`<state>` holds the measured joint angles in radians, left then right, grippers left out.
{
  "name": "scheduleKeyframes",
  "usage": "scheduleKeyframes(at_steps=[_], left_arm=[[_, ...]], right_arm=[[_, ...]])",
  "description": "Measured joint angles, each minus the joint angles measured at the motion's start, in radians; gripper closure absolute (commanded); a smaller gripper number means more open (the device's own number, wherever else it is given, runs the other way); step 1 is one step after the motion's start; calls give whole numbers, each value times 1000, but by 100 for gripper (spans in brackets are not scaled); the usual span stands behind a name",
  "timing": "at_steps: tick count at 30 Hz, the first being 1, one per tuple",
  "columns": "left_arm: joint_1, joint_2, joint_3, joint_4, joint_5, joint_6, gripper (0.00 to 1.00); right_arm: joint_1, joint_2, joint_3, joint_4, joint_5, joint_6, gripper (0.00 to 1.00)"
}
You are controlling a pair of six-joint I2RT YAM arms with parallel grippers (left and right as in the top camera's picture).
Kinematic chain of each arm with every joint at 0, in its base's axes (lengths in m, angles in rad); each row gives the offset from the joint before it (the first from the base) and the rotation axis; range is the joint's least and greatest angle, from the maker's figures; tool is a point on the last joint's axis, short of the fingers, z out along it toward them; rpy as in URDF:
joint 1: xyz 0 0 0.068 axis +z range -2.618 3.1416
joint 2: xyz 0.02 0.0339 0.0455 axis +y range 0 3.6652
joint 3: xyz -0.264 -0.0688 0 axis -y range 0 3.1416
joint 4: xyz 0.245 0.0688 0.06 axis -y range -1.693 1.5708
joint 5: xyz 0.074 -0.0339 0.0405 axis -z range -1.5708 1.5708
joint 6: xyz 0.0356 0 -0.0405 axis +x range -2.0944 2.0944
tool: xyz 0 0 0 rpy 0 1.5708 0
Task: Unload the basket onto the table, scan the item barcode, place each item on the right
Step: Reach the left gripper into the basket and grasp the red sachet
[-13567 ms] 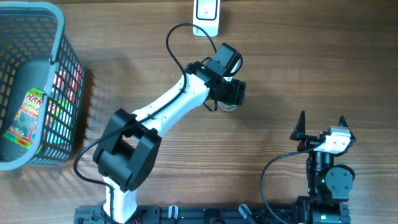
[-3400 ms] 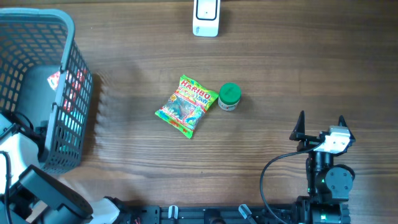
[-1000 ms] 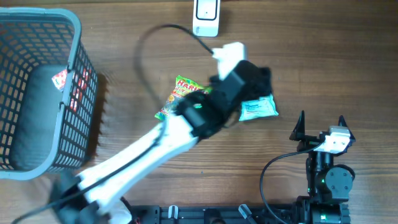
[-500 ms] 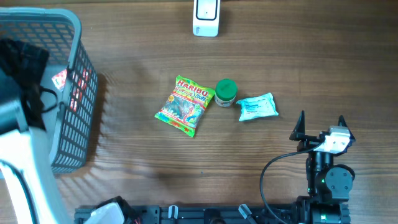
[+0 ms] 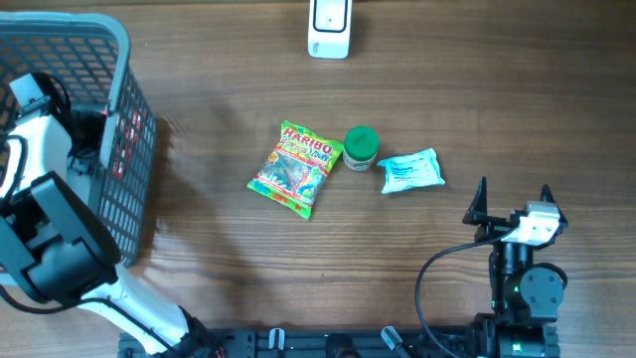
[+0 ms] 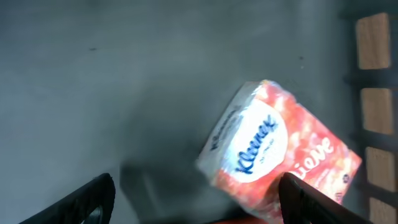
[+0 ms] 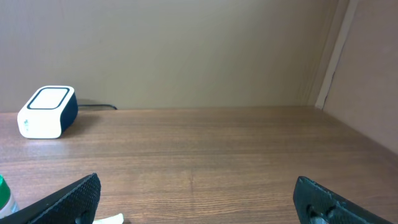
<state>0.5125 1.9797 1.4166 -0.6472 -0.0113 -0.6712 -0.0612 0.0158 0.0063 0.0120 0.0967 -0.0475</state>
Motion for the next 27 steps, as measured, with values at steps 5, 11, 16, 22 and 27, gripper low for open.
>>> scheduleKeyframes(at_steps=[5,11,16,22,27], left_arm=[[0,1,0,35,19,21,96],[0,1,0,19,30,55,96],[0,1,0,13,44,130,0],[0,1,0,31,48,143,0],[-2,1,0,71,60,148,25]], right_arm=[[0,0,0,0,0,0,0],[0,0,0,0,0,0,0],[0,0,0,0,0,0,0],[0,0,0,0,0,0,0],[0,0,0,0,0,0,0]])
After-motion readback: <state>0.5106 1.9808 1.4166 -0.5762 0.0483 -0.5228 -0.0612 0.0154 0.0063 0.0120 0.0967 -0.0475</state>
